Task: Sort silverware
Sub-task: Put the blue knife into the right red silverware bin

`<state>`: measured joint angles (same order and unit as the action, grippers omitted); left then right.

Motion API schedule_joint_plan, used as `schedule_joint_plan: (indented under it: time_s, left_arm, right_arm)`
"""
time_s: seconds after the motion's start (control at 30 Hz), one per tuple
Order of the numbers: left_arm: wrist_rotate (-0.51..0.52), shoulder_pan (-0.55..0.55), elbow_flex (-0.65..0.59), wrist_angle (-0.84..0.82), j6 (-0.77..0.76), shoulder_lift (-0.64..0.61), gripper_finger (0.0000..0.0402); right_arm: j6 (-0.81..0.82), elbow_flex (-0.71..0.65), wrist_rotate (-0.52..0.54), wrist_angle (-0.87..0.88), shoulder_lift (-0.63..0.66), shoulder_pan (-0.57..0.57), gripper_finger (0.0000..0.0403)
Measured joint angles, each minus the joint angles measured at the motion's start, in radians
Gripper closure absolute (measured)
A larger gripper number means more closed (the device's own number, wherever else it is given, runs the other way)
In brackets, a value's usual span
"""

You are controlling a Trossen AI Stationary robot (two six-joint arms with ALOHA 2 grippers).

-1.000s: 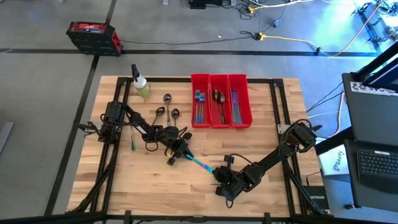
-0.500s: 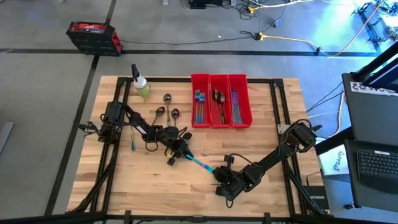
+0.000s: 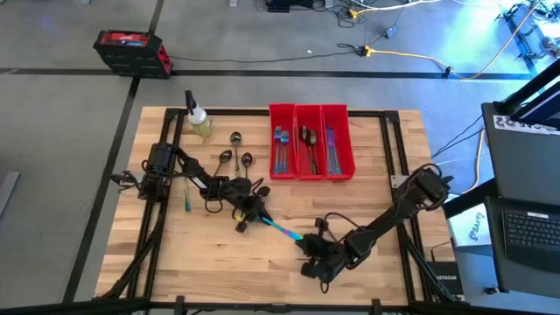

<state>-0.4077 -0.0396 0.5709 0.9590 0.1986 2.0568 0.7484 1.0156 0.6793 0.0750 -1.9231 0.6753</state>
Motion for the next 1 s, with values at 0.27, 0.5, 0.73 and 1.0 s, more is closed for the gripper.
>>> schedule_joint_plan:
  time_s: [0.27,0.5,0.73,1.0]
  left_arm:
    - [-0.017,0.000,-0.002,0.067,-0.059,0.002,0.0356]
    - [-0.011,-0.018,0.002,0.121,-0.108,-0.001,0.0356]
    - [0.009,-0.049,0.025,0.135,-0.134,-0.001,0.0357]
    - [0.055,-0.087,0.066,0.132,-0.197,-0.030,0.0357]
  right_arm:
    - [-0.005,0.001,0.086,-0.096,0.072,0.000,0.0318]
    - [-0.191,0.002,0.207,-0.271,0.115,0.019,0.0235]
    - [-0.316,0.003,0.504,-0.371,0.172,0.102,0.0209]
    - [-0.320,0.003,0.721,-0.371,0.193,0.199,0.0202]
